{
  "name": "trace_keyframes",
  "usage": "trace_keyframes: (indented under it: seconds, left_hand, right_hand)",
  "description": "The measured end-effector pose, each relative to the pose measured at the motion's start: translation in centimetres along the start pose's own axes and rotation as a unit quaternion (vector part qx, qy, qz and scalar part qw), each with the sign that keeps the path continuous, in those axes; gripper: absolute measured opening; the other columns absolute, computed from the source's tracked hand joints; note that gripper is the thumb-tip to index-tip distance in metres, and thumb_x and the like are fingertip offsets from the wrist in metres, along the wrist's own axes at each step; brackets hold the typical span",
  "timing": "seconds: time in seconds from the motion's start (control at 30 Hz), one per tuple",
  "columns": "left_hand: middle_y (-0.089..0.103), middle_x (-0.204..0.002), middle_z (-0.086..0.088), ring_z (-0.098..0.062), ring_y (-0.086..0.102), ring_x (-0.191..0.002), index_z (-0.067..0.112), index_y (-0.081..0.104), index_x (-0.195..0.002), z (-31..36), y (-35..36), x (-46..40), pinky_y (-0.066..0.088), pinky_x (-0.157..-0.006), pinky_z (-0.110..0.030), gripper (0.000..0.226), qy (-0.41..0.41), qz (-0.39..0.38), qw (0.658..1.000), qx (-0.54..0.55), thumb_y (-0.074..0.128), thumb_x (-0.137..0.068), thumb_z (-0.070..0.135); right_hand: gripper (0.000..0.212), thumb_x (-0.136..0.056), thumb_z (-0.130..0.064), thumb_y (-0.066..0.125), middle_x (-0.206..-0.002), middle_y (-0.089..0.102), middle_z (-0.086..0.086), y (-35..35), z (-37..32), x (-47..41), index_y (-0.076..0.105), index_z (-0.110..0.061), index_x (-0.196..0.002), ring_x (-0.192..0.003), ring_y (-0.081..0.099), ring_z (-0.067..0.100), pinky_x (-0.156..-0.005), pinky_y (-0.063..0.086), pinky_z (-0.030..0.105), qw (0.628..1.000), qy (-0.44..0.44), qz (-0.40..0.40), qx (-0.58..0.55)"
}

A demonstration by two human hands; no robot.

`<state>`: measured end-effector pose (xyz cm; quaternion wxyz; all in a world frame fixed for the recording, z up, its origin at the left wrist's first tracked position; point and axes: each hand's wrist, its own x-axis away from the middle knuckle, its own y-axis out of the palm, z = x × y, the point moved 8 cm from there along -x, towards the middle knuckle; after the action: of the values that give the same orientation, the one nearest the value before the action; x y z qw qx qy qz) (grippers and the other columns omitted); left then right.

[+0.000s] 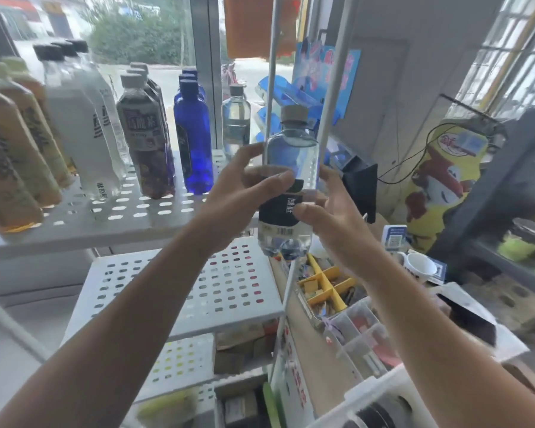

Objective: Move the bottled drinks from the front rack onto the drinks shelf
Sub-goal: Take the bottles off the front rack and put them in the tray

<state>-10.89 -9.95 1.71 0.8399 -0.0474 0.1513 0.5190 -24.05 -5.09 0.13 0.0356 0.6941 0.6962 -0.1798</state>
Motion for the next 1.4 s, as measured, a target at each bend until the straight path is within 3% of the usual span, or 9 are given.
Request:
trace_keyframes:
  seconds: [0.13,0.3,0.47,0.7,0.83,0.93,1.03,1.13,1.4]
  left_hand:
    - [0.073,-0.105,-0.011,-0.029,0.072,-0.096,0.024,0.049,-0.125,-1.2,4.1,1.9,0.057,-0.082,-0.048,0.068,-0.021,0.005,1.000,0.015,0.084,-0.067,0.029]
    - [0.072,-0.102,-0.014,-0.027,0.073,-0.090,0.026,0.052,-0.121,-3.9,10.2,3.9,0.059,-0.078,-0.046,0.067,-0.063,-0.002,0.998,0.023,0.087,-0.063,0.027]
    - [0.072,-0.098,-0.011,-0.021,0.073,-0.085,0.034,0.050,-0.109,-6.8,16.8,6.5,0.059,-0.072,-0.034,0.053,-0.098,-0.068,0.993,0.002,0.085,-0.074,0.015]
    - [0.071,-0.099,-0.010,-0.015,0.073,-0.083,0.031,0.048,-0.117,-11.0,25.2,10.8,0.058,-0.071,-0.029,0.057,-0.135,-0.166,0.977,-0.023,0.085,-0.074,0.021]
    - [0.068,-0.105,-0.010,-0.014,0.072,-0.088,0.033,0.045,-0.121,-13.9,28.7,12.9,0.061,-0.074,-0.030,0.063,-0.159,-0.212,0.962,-0.058,0.086,-0.073,0.028]
    - [0.066,-0.104,-0.005,-0.012,0.071,-0.089,0.031,0.042,-0.127,-16.2,31.2,14.7,0.059,-0.072,-0.028,0.064,-0.180,-0.268,0.943,-0.087,0.083,-0.077,0.030]
    - [0.068,-0.102,0.004,-0.007,0.071,-0.087,0.029,0.041,-0.133,-18.7,32.7,16.6,0.060,-0.079,-0.032,0.059,-0.185,-0.329,0.916,-0.134,0.074,-0.085,0.037]
    - [0.065,-0.112,0.006,0.005,0.063,-0.090,0.025,0.046,-0.137,-21.6,32.9,18.2,0.054,-0.077,-0.018,0.047,-0.166,-0.375,0.885,-0.219,0.059,-0.095,0.042]
    - [0.063,-0.122,0.001,-0.016,0.058,-0.110,0.018,0.059,-0.126,-25.8,30.6,20.5,0.047,-0.092,-0.032,0.035,-0.064,-0.422,0.783,-0.452,0.051,-0.096,0.035]
  right_hand:
    - [0.083,-0.077,-0.054,0.069,-0.136,0.054,-0.006,-1.9,1.4,4.8,0.029,-0.033,-0.147,-0.115,0.061,0.005,-0.094,0.051,0.035,0.998,0.021,0.027,0.044]
    - [0.099,-0.067,-0.059,0.078,-0.137,0.051,-0.008,-5.3,3.5,11.8,0.017,-0.048,-0.144,-0.124,0.055,0.008,-0.103,0.048,0.044,0.985,0.063,0.143,0.070]
    - [0.095,-0.064,-0.059,0.082,-0.125,0.060,-0.002,-8.5,5.5,18.4,0.024,-0.036,-0.136,-0.109,0.065,0.014,-0.090,0.055,0.046,0.956,0.107,0.252,0.109]
    - [0.067,-0.079,-0.027,0.081,-0.109,0.066,-0.006,-11.5,7.0,27.7,0.032,-0.033,-0.125,-0.087,0.068,0.000,-0.067,0.054,0.018,0.919,0.149,0.350,0.107]
    - [0.064,-0.079,-0.024,0.080,-0.106,0.068,-0.005,-12.8,9.2,32.0,0.033,-0.038,-0.121,-0.086,0.070,0.003,-0.064,0.055,0.021,0.889,0.193,0.403,0.096]
    - [0.071,-0.077,-0.030,0.081,-0.108,0.068,-0.005,-13.2,11.6,35.2,0.035,-0.024,-0.132,-0.089,0.070,0.006,-0.071,0.060,0.029,0.863,0.240,0.434,0.089]
    - [0.071,-0.078,-0.030,0.081,-0.104,0.068,-0.010,-13.1,13.9,38.2,0.035,-0.024,-0.131,-0.085,0.068,0.000,-0.064,0.055,0.018,0.837,0.284,0.458,0.094]
    - [0.071,-0.078,-0.030,0.081,-0.104,0.066,-0.011,-12.0,16.7,41.1,0.034,-0.027,-0.131,-0.082,0.066,-0.004,-0.062,0.050,0.014,0.811,0.335,0.473,0.085]
    - [0.078,-0.076,-0.037,0.077,-0.106,0.064,-0.004,-8.4,23.1,46.7,0.030,-0.020,-0.137,-0.090,0.065,0.015,-0.079,0.057,0.039,0.752,0.474,0.451,0.077]
